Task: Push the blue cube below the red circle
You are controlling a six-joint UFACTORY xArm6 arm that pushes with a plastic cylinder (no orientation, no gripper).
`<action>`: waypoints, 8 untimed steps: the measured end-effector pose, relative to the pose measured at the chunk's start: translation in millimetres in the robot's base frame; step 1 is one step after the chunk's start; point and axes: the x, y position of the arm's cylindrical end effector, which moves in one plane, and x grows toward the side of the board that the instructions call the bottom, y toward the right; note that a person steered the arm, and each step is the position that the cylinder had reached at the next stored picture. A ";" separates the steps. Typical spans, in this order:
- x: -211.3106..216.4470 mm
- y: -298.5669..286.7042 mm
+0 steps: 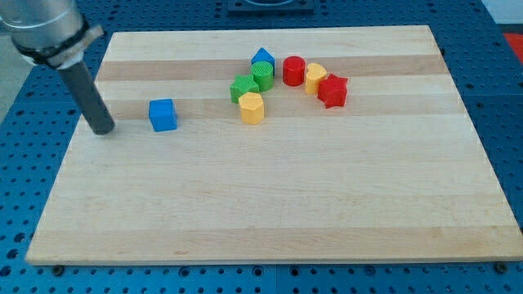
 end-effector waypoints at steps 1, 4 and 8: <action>-21.6 -1.6; -47.3 54.0; 20.1 86.2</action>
